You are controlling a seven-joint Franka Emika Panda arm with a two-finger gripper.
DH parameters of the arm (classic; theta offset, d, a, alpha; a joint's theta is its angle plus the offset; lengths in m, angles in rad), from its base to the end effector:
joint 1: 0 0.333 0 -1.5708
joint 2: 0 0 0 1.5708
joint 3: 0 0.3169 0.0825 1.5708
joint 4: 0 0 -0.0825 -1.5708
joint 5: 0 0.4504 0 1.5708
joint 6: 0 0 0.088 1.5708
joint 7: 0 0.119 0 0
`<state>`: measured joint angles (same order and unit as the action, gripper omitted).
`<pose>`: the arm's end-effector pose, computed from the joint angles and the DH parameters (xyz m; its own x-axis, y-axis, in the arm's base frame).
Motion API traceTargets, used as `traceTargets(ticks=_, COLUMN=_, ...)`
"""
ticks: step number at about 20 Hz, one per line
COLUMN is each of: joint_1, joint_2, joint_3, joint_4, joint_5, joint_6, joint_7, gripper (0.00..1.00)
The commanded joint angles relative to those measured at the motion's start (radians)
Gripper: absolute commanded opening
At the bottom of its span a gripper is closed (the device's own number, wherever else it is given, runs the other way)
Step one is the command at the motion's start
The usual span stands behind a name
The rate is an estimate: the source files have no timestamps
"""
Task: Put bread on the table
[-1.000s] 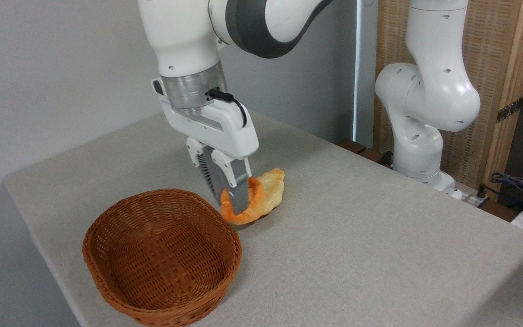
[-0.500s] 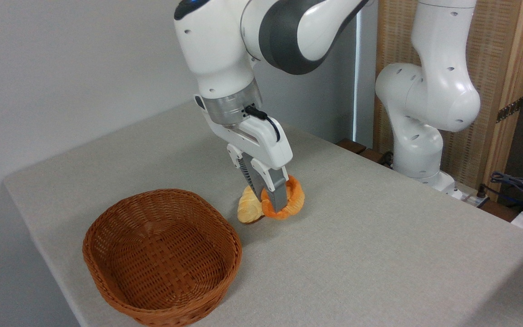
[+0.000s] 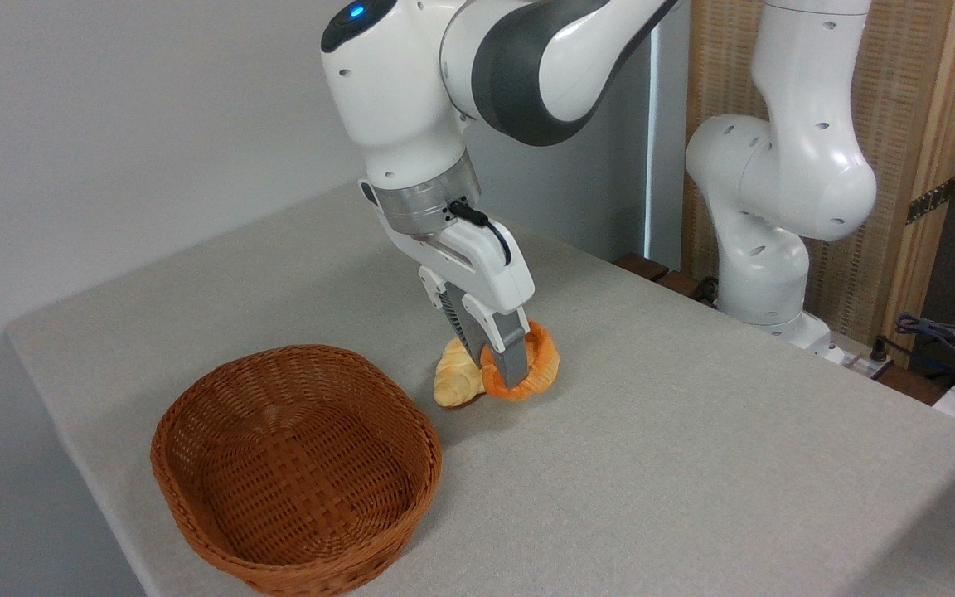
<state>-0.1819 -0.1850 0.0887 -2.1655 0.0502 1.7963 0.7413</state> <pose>0.5318 -0.0442 0.4225 0.6434 -0.7495 -0.1557 -0.7442 -0.6601 0.1022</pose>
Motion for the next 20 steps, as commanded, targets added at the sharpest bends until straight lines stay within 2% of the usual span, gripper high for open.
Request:
traceTargets(ticks=1, joint_1=-0.005, joint_2=-0.01, joint_3=0.005, joint_4=-0.005, joint_5=-0.015, joint_6=0.049, joint_7=0.018, gripper=1.0)
traceTargets(ticks=7, joint_1=-0.01, joint_2=-0.01, joint_3=0.003, joint_4=0.001, joint_5=-0.016, joint_6=0.092, joint_7=0.018, gripper=1.0)
traceTargets(ticks=9, joint_1=-0.01, joint_2=-0.01, joint_3=0.002, joint_4=0.003, joint_5=-0.024, joint_6=0.142, joint_7=0.017, gripper=1.0)
traceTargets(ticks=12, joint_1=-0.011, joint_2=-0.008, joint_3=0.003, joint_4=0.009, joint_5=-0.029, joint_6=0.283, joint_7=0.01, gripper=1.0)
traceTargets(ticks=14, joint_1=-0.011, joint_2=-0.005, joint_3=0.009, joint_4=0.015, joint_5=-0.082, joint_6=0.343, joint_7=0.007, gripper=1.0)
traceTargets(ticks=15, joint_1=-0.01, joint_2=-0.005, joint_3=0.011, joint_4=0.015, joint_5=-0.104, joint_6=0.347, joint_7=0.007, gripper=1.0)
traceTargets(ticks=20, joint_1=-0.002, joint_2=0.002, joint_3=0.011, joint_4=0.029, joint_5=-0.107, joint_6=0.347, joint_7=0.006, gripper=1.0)
